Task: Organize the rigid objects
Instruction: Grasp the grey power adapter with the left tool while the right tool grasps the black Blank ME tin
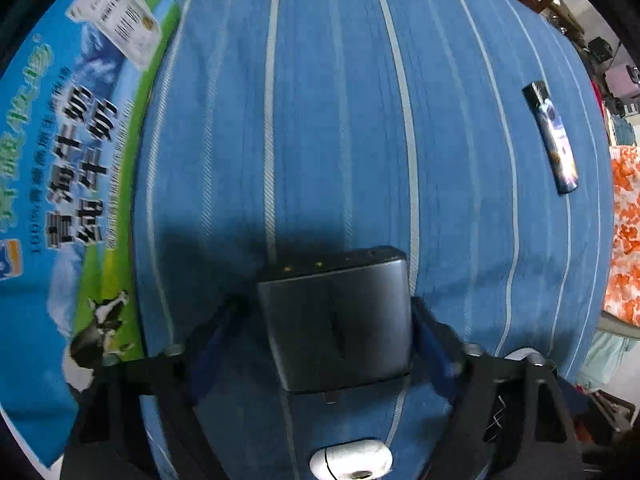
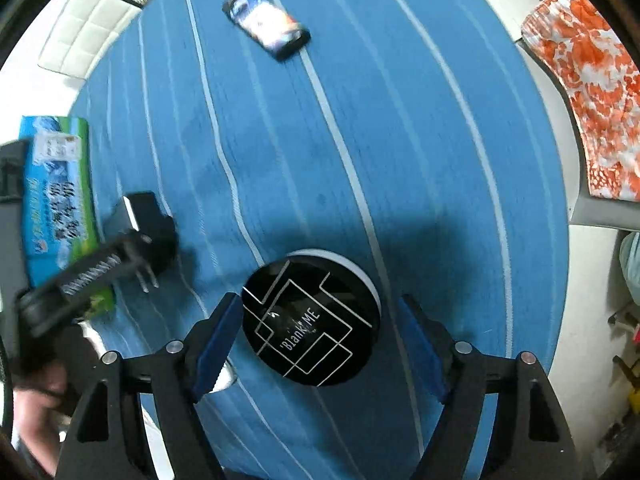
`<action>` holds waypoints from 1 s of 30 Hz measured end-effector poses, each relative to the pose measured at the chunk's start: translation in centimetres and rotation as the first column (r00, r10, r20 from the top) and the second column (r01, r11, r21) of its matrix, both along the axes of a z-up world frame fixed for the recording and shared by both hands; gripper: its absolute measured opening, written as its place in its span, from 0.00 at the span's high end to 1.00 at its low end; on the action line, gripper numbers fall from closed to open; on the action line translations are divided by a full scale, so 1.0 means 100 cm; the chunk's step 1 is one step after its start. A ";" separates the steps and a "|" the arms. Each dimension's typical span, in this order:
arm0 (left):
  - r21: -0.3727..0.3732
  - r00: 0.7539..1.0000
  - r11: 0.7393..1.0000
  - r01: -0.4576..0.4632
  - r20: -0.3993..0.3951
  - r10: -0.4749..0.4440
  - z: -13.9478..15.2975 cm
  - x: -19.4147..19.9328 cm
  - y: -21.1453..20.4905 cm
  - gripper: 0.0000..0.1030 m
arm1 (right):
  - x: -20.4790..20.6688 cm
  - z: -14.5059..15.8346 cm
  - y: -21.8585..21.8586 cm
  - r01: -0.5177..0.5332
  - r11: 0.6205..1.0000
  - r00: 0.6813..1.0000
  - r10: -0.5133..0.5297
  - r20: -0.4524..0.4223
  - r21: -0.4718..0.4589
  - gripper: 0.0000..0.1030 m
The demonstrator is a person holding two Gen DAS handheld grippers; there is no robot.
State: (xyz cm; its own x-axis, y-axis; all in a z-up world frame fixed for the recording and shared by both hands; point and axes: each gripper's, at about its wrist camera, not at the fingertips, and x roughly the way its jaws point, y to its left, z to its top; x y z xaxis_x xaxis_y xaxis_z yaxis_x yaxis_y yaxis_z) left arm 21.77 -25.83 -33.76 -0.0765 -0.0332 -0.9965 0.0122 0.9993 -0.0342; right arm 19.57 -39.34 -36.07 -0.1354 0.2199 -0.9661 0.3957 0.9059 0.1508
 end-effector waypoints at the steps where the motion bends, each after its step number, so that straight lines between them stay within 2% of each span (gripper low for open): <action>1: -0.001 1.000 1.000 0.008 0.000 -0.008 0.002 -0.001 -0.001 0.45 | -0.002 -0.005 0.011 0.000 1.000 1.000 0.000 -0.005 0.003 0.21; 3: 0.014 0.999 0.999 0.044 -0.001 -0.043 0.007 -0.008 -0.001 0.45 | 0.001 -0.012 0.021 0.001 1.000 1.000 -0.001 -0.011 0.004 0.20; 6: 0.019 0.997 0.997 0.074 -0.031 -0.073 0.007 -0.027 0.001 0.45 | -0.001 -0.014 0.032 -0.029 0.998 0.999 0.027 -0.021 -0.050 0.20; 10: 0.006 0.993 0.993 0.116 -0.026 -0.116 0.007 -0.044 0.003 0.45 | -0.005 -0.018 0.055 -0.097 0.986 0.995 0.094 -0.030 -0.134 0.20; 13: -0.002 0.988 0.989 0.147 -0.051 -0.147 0.007 -0.052 0.000 0.45 | -0.008 -0.020 0.070 -0.127 0.969 0.992 0.125 -0.023 -0.214 0.20; 18: 0.001 0.988 0.989 0.149 -0.039 -0.149 0.008 -0.040 0.007 0.45 | -0.019 -0.026 0.093 -0.102 0.955 0.994 0.108 0.005 -0.280 0.23; 21: -0.009 0.989 0.990 0.143 -0.042 -0.143 0.013 -0.049 -0.001 0.45 | -0.017 -0.026 0.107 -0.115 0.953 0.992 0.126 0.021 -0.280 0.25; 26: -0.049 0.989 0.989 0.141 -0.036 -0.143 0.027 -0.071 -0.001 0.46 | -0.035 -0.006 0.092 -0.129 0.958 0.990 0.141 0.029 -0.258 0.25; 30: -0.064 0.991 0.989 0.133 -0.012 -0.134 0.039 -0.085 0.001 0.46 | -0.048 0.007 0.085 -0.088 0.980 0.993 0.100 0.058 -0.180 0.25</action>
